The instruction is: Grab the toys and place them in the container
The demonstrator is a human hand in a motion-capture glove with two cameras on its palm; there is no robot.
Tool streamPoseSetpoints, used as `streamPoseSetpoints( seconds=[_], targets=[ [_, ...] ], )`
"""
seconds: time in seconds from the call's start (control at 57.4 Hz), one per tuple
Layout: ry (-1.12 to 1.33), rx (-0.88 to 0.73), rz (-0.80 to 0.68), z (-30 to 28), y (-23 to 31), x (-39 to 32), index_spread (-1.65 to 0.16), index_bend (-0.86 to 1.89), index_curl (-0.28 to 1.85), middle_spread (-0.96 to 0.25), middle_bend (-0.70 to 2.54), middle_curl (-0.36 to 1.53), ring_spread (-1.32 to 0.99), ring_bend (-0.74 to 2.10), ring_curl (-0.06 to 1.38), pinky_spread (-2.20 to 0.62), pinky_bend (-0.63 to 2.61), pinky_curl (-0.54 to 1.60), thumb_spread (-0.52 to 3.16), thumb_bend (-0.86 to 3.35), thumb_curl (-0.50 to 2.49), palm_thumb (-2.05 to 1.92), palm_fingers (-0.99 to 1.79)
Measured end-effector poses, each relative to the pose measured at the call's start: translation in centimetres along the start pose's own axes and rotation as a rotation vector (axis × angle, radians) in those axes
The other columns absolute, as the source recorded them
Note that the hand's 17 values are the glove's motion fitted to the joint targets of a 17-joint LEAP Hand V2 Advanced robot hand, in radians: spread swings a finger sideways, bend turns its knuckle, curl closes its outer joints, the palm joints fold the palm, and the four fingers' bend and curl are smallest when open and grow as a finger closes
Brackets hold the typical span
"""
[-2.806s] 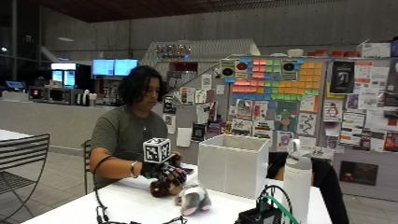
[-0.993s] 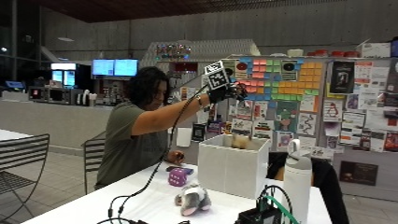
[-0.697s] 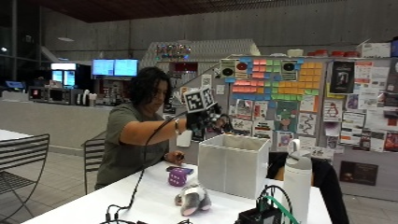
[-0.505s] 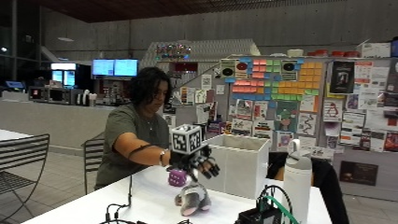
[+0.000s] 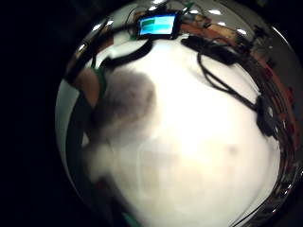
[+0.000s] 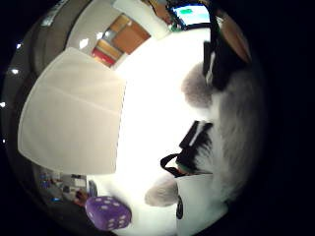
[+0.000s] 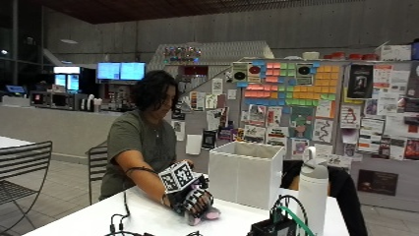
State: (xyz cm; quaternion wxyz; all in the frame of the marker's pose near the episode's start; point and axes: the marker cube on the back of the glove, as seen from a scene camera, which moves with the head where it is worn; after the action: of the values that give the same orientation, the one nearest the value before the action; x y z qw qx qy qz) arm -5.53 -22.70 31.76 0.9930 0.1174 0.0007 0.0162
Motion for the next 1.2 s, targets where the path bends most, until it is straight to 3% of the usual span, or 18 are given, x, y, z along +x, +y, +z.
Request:
streamPoseSetpoints(
  seconds=[0.07, 0.174, 0.261, 0.366, 0.436, 0.505, 0.54, 0.715, 0.871, 1.028, 1.15, 1.203],
  targets=[
    [0.063, 0.034, -0.028, -0.8, 0.0, -0.6, -0.41, 0.40, 0.64, -0.30, 0.53, 0.65, -0.40, 1.09, 0.45, -0.32, 0.71, 0.30, 0.89, 0.22, 0.53, 0.64, 1.07],
    [0.091, 0.096, -0.078, -4.3, -1.2, -2.6, -0.41, 0.44, 0.72, -0.33, 0.59, 0.73, -0.41, 1.16, 0.52, -0.39, 0.81, 0.37, 0.77, 0.23, 0.60, 0.68, 1.09],
    [-0.044, 0.228, -0.066, -10.2, -2.8, -6.7, -0.41, 0.47, 0.79, -0.35, 0.61, 0.79, -0.42, 1.17, 0.55, -0.42, 0.85, 0.40, 0.70, 0.23, 0.65, 0.69, 1.06],
    [-0.097, 0.395, -0.160, -18.9, -6.0, -12.5, -0.42, 0.49, 0.86, -0.38, 0.62, 0.87, -0.43, 1.21, 0.58, -0.45, 0.89, 0.43, 0.64, 0.24, 0.71, 0.71, 1.00],
    [-0.148, 0.452, -0.307, -24.9, -7.8, -16.9, -0.43, 0.50, 0.90, -0.40, 0.62, 0.91, -0.44, 1.23, 0.59, -0.45, 0.91, 0.44, 0.62, 0.24, 0.75, 0.70, 0.97],
    [-0.306, 0.476, -0.664, -30.6, -5.9, -23.6, -0.44, 0.50, 0.94, -0.41, 0.62, 0.96, -0.44, 1.24, 0.61, -0.46, 0.92, 0.45, 0.60, 0.24, 0.79, 0.69, 0.94],
    [-0.345, 0.485, -0.743, -33.0, -5.6, -26.7, -0.44, 0.51, 0.96, -0.42, 0.62, 0.98, -0.44, 1.24, 0.61, -0.46, 0.93, 0.45, 0.59, 0.24, 0.80, 0.69, 0.92],
    [-0.392, 0.345, -0.430, -35.6, -8.2, -37.6, -0.46, 0.52, 1.05, -0.44, 0.58, 1.06, -0.45, 1.24, 0.64, -0.45, 0.95, 0.46, 0.57, 0.22, 0.88, 0.65, 0.82],
    [-0.436, 0.270, -0.491, -33.0, -8.5, -43.5, -0.48, 0.53, 1.11, -0.46, 0.53, 1.10, -0.46, 1.21, 0.64, -0.44, 0.95, 0.45, 0.62, 0.21, 0.93, 0.62, 0.73],
    [-0.319, 0.139, -0.483, -30.2, -10.8, -41.2, -0.49, 0.50, 1.15, -0.47, 0.48, 1.13, -0.47, 1.18, 0.64, -0.43, 0.98, 0.44, 0.68, 0.20, 0.97, 0.60, 0.68],
    [-0.352, 0.033, -0.391, -29.2, -11.0, -39.4, -0.48, 0.22, 1.03, -0.41, 0.34, 1.04, -0.36, 0.92, 0.60, -0.24, 1.06, 0.49, 1.01, -0.04, 0.79, 0.19, 0.04],
    [-0.362, 0.031, -0.387, -29.2, -10.5, -38.5, -0.49, 0.15, 0.96, -0.37, 0.29, 1.00, -0.32, 0.88, 0.56, -0.17, 1.06, 0.47, 1.05, -0.09, 0.71, 0.04, -0.01]
  ],
)
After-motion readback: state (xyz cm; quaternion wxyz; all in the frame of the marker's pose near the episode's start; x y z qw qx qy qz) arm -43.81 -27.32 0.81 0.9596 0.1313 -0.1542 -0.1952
